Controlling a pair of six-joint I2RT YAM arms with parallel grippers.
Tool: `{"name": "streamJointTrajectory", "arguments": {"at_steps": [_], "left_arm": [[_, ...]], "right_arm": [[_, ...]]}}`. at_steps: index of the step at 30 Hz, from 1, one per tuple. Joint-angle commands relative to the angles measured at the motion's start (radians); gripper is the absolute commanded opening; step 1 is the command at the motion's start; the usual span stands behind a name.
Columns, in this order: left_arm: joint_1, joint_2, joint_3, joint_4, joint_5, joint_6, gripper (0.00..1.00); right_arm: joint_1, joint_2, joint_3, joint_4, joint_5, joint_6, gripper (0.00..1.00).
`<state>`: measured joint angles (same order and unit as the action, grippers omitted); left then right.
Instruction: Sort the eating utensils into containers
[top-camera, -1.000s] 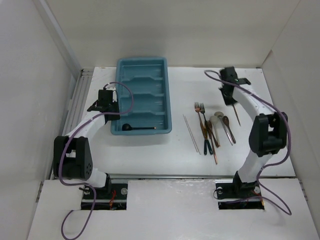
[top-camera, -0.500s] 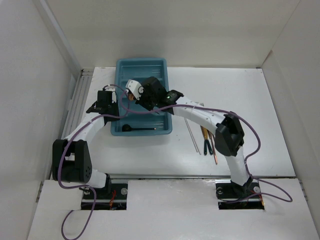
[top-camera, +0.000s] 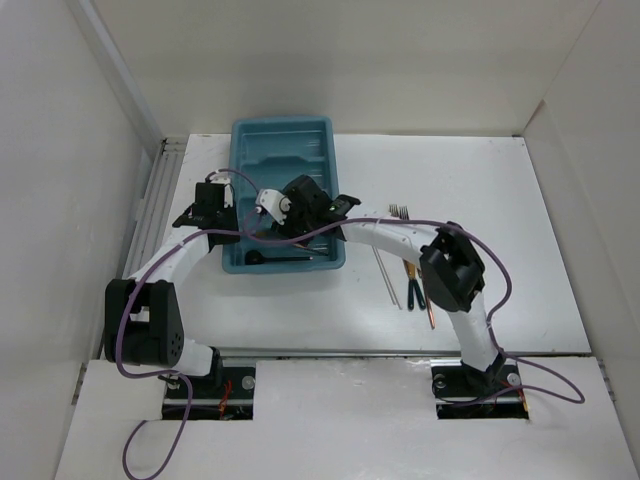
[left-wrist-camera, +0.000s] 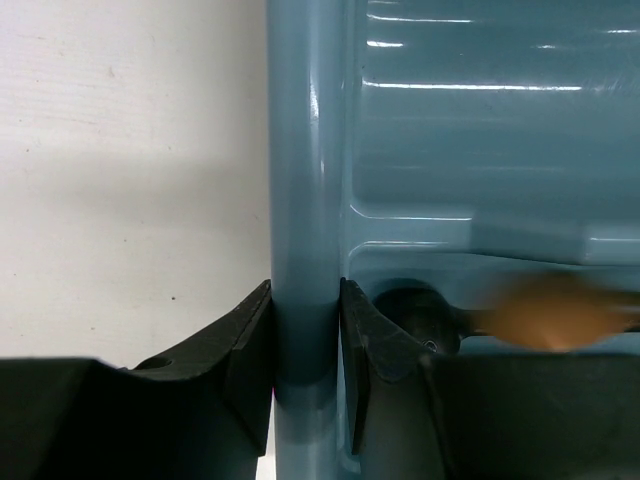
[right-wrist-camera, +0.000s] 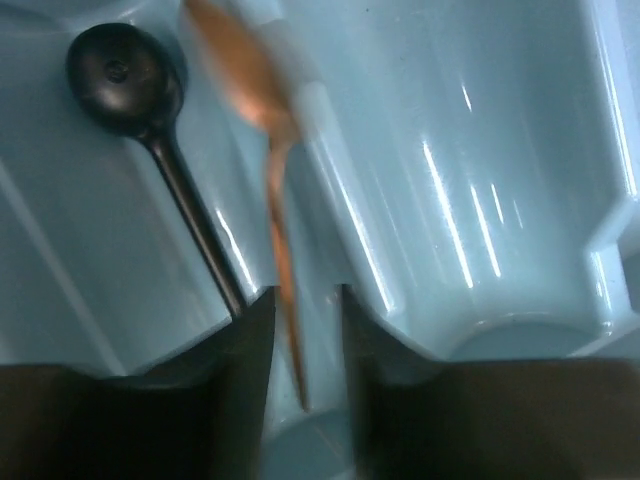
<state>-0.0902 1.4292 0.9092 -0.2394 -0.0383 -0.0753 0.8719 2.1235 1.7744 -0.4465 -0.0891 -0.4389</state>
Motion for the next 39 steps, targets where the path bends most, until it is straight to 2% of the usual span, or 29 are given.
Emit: {"name": "streamJointTrajectory", "arguments": {"at_steps": [1, 5, 7, 9, 10, 11, 12, 14, 15, 17, 18, 20, 22, 27, 39], "left_arm": [[0.004, -0.049, 0.008, -0.003, -0.040, 0.023, 0.00], [0.004, -0.049, 0.008, 0.006, -0.049, 0.032, 0.00], [0.004, -0.049, 0.008, 0.006, -0.049, 0.032, 0.00], [0.004, -0.049, 0.008, 0.006, -0.049, 0.032, 0.00], [0.004, -0.049, 0.008, 0.006, -0.049, 0.032, 0.00], [0.004, -0.049, 0.008, 0.006, -0.049, 0.032, 0.00], [0.004, -0.049, 0.008, 0.006, -0.049, 0.032, 0.00], [0.004, -0.049, 0.008, 0.015, -0.049, 0.032, 0.00], [0.004, -0.049, 0.008, 0.015, -0.058, 0.042, 0.00], [0.004, -0.049, 0.008, 0.015, -0.058, 0.042, 0.00], [0.004, -0.049, 0.008, 0.015, -0.058, 0.042, 0.00], [0.004, -0.049, 0.008, 0.015, -0.058, 0.042, 0.00], [0.004, -0.049, 0.008, 0.015, -0.058, 0.042, 0.00], [0.004, -0.049, 0.008, 0.015, -0.058, 0.042, 0.00], [0.004, -0.049, 0.008, 0.006, -0.058, 0.032, 0.00]], "right_arm": [[0.007, -0.097, -0.013, -0.008, 0.017, -0.014, 0.41], [0.016, -0.216, -0.065, -0.008, 0.147, -0.014, 0.61], [-0.004, -0.327, -0.108, -0.008, 0.187, 0.055, 0.64], [-0.104, -0.448, -0.202, -0.017, 0.172, 0.135, 0.64], [-0.157, -0.488, -0.243, -0.017, 0.161, 0.228, 0.64], [-0.282, -0.525, -0.289, -0.033, 0.114, 0.267, 0.51], [-0.350, -0.555, -0.385, -0.062, 0.089, 0.297, 0.42], [-0.477, -0.617, -0.472, -0.110, 0.071, 0.344, 0.23], [-0.581, -0.617, -0.536, -0.173, 0.084, 0.356, 0.12], [-0.674, -0.619, -0.582, -0.231, 0.094, 0.397, 0.12], [-0.736, -0.619, -0.602, -0.251, 0.094, 0.414, 0.19], [-0.770, -0.583, -0.654, -0.261, 0.075, 0.443, 0.27], [-0.795, -0.562, -0.679, -0.273, 0.129, 0.453, 0.30], [-0.870, -0.519, -0.737, -0.232, 0.120, 0.463, 0.30], [-0.896, -0.574, -0.727, -0.238, 0.227, 0.422, 0.29]]}}
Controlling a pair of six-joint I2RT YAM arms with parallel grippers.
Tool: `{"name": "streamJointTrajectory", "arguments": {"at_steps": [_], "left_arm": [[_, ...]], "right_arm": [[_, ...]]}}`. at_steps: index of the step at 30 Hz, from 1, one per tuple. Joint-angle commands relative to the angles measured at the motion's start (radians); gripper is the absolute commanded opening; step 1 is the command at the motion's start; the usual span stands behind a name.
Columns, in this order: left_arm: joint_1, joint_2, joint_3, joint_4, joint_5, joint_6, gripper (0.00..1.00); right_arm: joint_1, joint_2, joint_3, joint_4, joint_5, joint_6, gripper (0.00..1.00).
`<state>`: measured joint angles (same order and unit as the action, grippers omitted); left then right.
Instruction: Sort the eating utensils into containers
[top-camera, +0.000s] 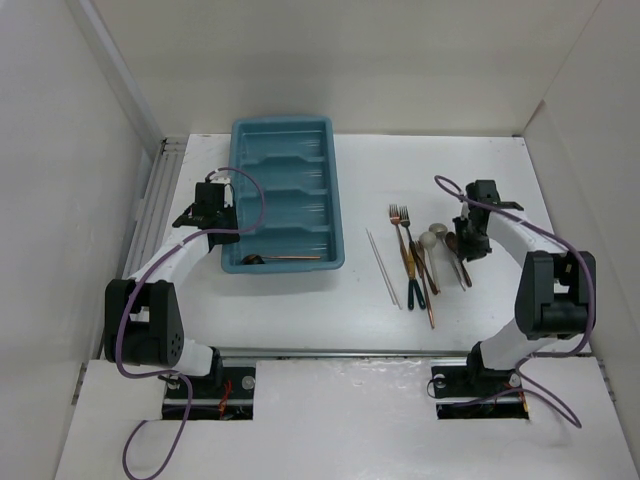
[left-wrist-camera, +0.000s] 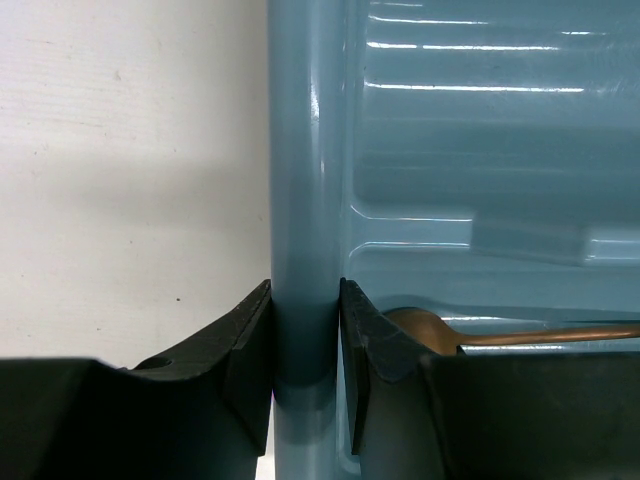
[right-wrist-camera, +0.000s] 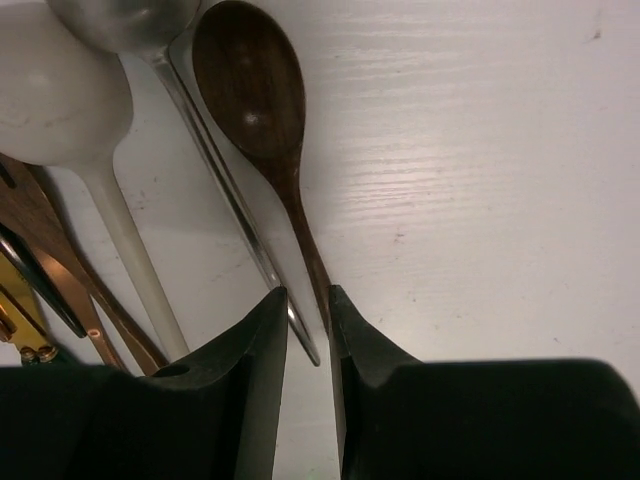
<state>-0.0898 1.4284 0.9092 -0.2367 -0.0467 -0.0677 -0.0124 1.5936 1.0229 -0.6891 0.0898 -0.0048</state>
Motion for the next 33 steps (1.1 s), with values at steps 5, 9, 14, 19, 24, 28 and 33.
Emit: {"name": "streamJointTrajectory", "arguments": {"at_steps": [5, 9, 14, 19, 24, 28, 33], "left_arm": [[0.004, -0.048, 0.008, 0.004, -0.050, 0.025, 0.00], [0.004, -0.048, 0.008, 0.004, -0.062, 0.025, 0.00], [0.004, -0.048, 0.008, 0.004, -0.062, 0.025, 0.00], [0.004, -0.048, 0.008, 0.004, -0.062, 0.025, 0.00], [0.004, -0.048, 0.008, 0.004, -0.071, 0.025, 0.00], [0.004, -0.057, 0.008, 0.004, -0.071, 0.025, 0.00], [0.004, -0.057, 0.008, 0.004, -0.071, 0.025, 0.00]], "right_arm": [[-0.037, 0.038, 0.046, 0.025, 0.039, -0.040, 0.29], [-0.037, 0.060, 0.046, 0.037, 0.018, -0.060, 0.29], [-0.037, 0.069, 0.046, 0.037, -0.002, -0.060, 0.29], [-0.037, 0.135, 0.065, 0.037, -0.013, -0.069, 0.30], [-0.037, 0.169, 0.075, 0.048, -0.013, -0.069, 0.30], [-0.037, 0.192, 0.098, 0.048, 0.022, -0.081, 0.07], [-0.023, 0.148, 0.189, -0.013, 0.169, -0.081, 0.00]]}}
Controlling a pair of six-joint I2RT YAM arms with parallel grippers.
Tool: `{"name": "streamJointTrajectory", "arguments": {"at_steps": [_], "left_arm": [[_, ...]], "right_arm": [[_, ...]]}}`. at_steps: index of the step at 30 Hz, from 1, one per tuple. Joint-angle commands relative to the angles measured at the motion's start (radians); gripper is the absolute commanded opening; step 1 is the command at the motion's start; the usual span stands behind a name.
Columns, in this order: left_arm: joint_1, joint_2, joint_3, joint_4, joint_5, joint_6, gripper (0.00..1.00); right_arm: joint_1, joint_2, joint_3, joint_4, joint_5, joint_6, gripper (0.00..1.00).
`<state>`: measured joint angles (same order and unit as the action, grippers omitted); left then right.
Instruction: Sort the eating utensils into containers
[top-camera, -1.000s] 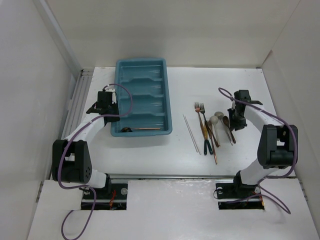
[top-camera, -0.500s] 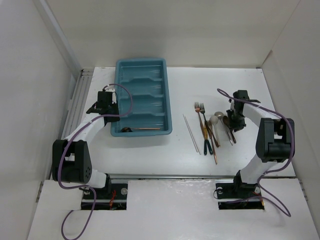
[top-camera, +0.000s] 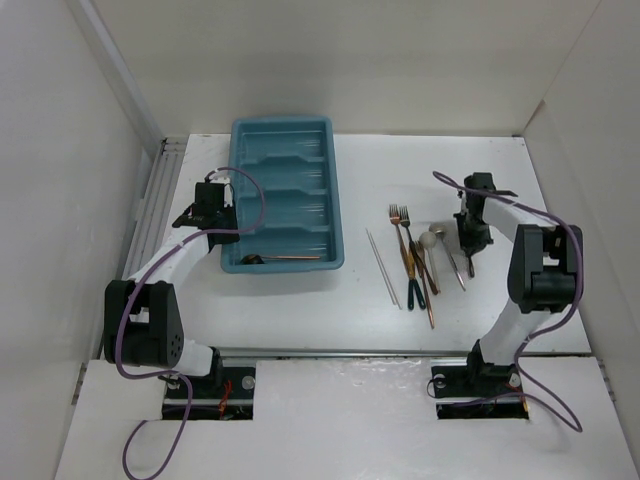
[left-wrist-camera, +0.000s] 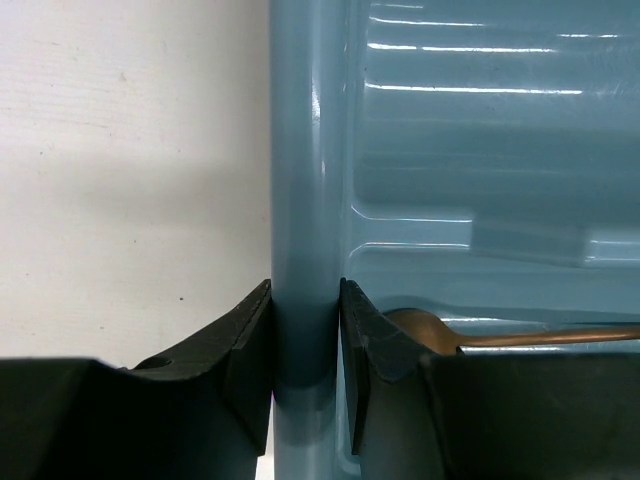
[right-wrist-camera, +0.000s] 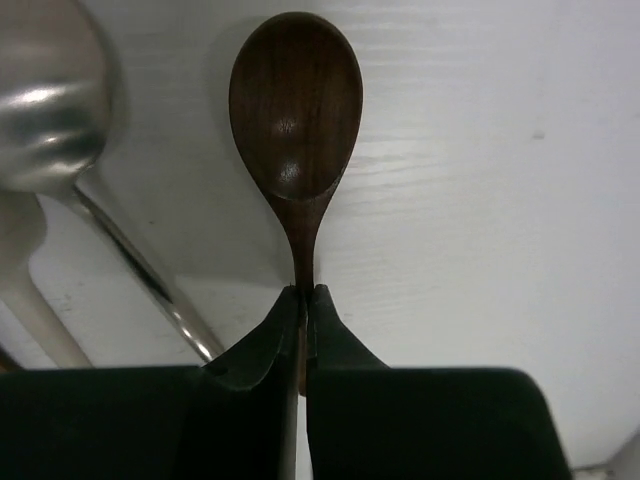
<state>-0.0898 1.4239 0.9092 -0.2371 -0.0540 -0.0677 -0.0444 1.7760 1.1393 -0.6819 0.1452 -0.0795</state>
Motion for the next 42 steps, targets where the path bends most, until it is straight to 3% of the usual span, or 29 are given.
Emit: {"name": "streamJointTrajectory", "arguments": {"at_steps": [1, 5, 6, 8, 9, 13, 17, 22, 27, 29, 30, 31, 36, 40, 41, 42], "left_arm": [[0.004, -0.052, 0.008, 0.004, -0.064, 0.025, 0.00], [0.004, -0.052, 0.008, 0.004, -0.064, 0.034, 0.00], [0.004, -0.052, 0.008, 0.004, -0.064, 0.043, 0.00], [0.004, -0.052, 0.008, 0.015, -0.064, 0.043, 0.00], [0.004, -0.052, 0.008, 0.015, -0.064, 0.043, 0.00], [-0.005, -0.052, 0.008, 0.015, -0.064, 0.052, 0.00], [-0.005, -0.052, 0.008, 0.015, -0.064, 0.052, 0.00], [-0.005, -0.052, 0.008, 0.015, -0.053, 0.052, 0.00], [-0.005, -0.052, 0.008, 0.024, -0.053, 0.052, 0.00], [-0.005, -0.052, 0.008, 0.024, -0.053, 0.052, 0.00], [-0.005, -0.052, 0.008, 0.024, -0.053, 0.052, 0.00], [-0.005, -0.052, 0.008, 0.024, -0.053, 0.052, 0.00], [-0.005, -0.052, -0.001, 0.033, -0.053, 0.062, 0.00], [-0.005, -0.052, -0.001, 0.033, -0.053, 0.062, 0.00], [-0.005, -0.052, -0.001, 0.033, -0.053, 0.062, 0.00], [-0.005, -0.052, -0.001, 0.033, -0.053, 0.062, 0.00]], "right_arm": [[0.023, -0.056, 0.097, -0.036, 0.146, 0.006, 0.00], [0.245, -0.193, 0.249, -0.026, 0.266, -0.037, 0.00], [0.385, -0.207, 0.295, 0.040, 0.251, -0.060, 0.00], [0.516, -0.192, 0.338, 0.115, 0.149, -0.165, 0.00], [0.632, -0.172, 0.370, 0.152, 0.001, -0.204, 0.00], [0.840, -0.011, 0.497, 0.294, -0.153, -0.292, 0.00], [0.919, 0.157, 0.626, 0.303, -0.243, -0.336, 0.00], [0.948, 0.247, 0.663, 0.228, -0.265, -0.384, 0.04], [0.982, 0.226, 0.616, 0.176, -0.230, -0.419, 0.35], [0.982, 0.195, 0.606, 0.176, -0.181, -0.387, 0.42], [0.982, 0.172, 0.597, 0.176, -0.120, -0.376, 0.65], [0.982, 0.143, 0.574, 0.209, -0.092, -0.356, 1.00], [0.847, -0.081, 0.487, 0.243, -0.091, -0.167, 0.99], [0.588, -0.262, 0.276, 0.252, -0.117, -0.016, 0.77], [0.469, -0.289, 0.193, 0.208, -0.118, 0.001, 0.61], [0.412, -0.320, 0.160, 0.181, -0.127, 0.013, 0.57]]}}
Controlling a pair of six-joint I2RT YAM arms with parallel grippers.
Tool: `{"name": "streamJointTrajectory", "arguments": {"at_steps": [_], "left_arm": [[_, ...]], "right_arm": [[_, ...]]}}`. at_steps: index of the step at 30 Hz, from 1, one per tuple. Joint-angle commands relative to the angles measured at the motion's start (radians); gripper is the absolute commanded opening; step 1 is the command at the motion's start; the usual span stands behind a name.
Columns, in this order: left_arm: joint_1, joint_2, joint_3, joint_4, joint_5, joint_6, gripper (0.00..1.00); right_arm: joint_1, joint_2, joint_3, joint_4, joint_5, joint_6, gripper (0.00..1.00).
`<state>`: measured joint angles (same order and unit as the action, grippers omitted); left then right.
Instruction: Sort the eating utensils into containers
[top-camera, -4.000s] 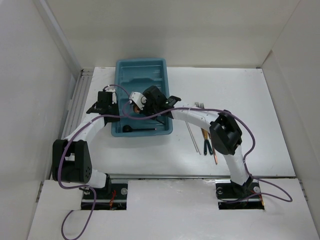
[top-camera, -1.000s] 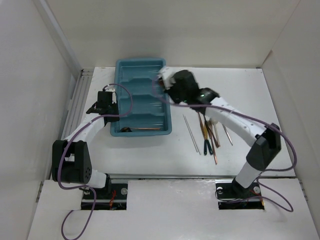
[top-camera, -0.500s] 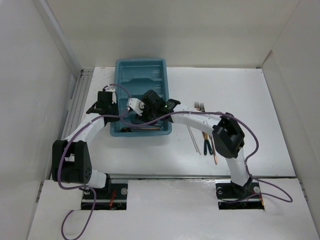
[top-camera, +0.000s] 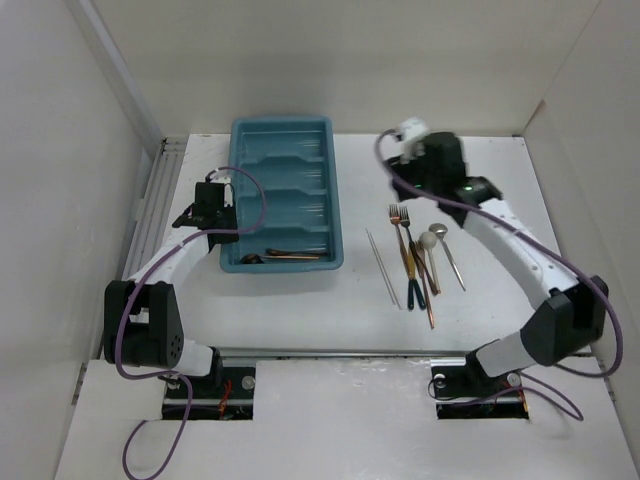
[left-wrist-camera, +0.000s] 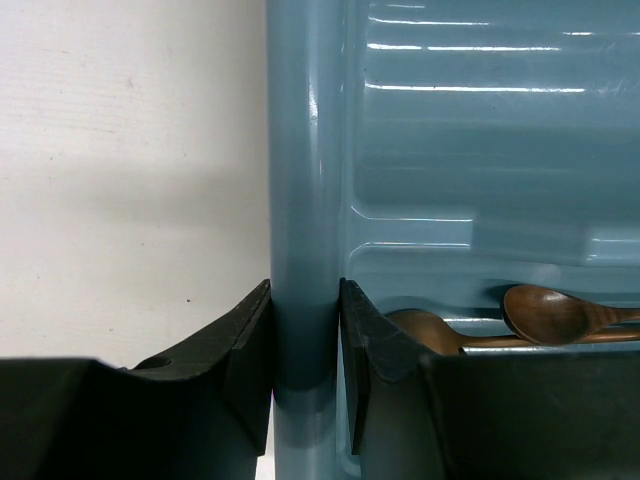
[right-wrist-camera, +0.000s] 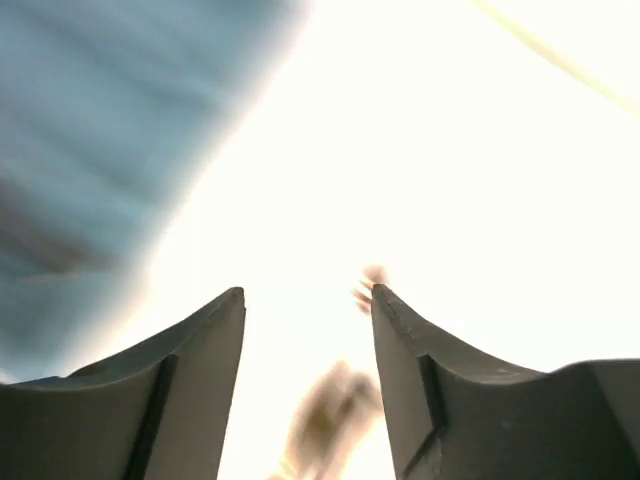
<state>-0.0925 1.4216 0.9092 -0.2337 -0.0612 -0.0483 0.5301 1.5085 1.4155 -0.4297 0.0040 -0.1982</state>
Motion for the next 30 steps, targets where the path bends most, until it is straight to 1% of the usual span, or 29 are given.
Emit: {"name": "streamJointTrajectory", "arguments": {"at_steps": [1, 2, 3, 6, 9, 14, 17, 21, 26, 28, 30], "left_arm": [[-0.003, -0.050, -0.001, 0.030, -0.046, 0.042, 0.00], [-0.003, -0.050, -0.001, 0.030, -0.046, 0.042, 0.00], [-0.003, -0.050, -0.001, 0.030, -0.046, 0.042, 0.00], [-0.003, -0.050, -0.010, 0.030, -0.046, 0.042, 0.00], [-0.003, -0.050, -0.010, 0.039, -0.055, 0.042, 0.00], [-0.003, -0.050, -0.010, 0.039, -0.055, 0.042, 0.00], [-0.003, -0.050, -0.010, 0.039, -0.055, 0.042, 0.00], [-0.003, -0.050, -0.020, 0.039, -0.065, 0.042, 0.00], [-0.003, -0.050, -0.020, 0.039, -0.065, 0.042, 0.00], [-0.003, -0.059, -0.020, 0.039, -0.065, 0.042, 0.00], [-0.003, -0.059, -0.020, 0.039, -0.074, 0.042, 0.00]], "right_arm": [[-0.218, -0.053, -0.144, -0.104, 0.014, 0.132, 0.57], [-0.311, -0.053, -0.165, -0.141, 0.005, 0.132, 0.65], [-0.355, -0.044, -0.199, -0.208, 0.005, 0.132, 0.68], [-0.462, 0.013, -0.259, -0.262, 0.008, 0.132, 0.66], [-0.501, 0.073, -0.279, -0.274, 0.066, 0.132, 0.60], [-0.501, 0.131, -0.316, -0.244, 0.030, 0.123, 0.60], [-0.501, 0.168, -0.325, -0.213, 0.054, 0.123, 0.60], [-0.490, 0.266, -0.314, -0.192, 0.065, 0.123, 0.57], [-0.453, 0.328, -0.227, -0.182, 0.116, 0.114, 0.56], [-0.427, 0.364, -0.178, -0.191, 0.116, 0.114, 0.52], [-0.427, 0.374, -0.152, -0.192, 0.116, 0.114, 0.49]]}}
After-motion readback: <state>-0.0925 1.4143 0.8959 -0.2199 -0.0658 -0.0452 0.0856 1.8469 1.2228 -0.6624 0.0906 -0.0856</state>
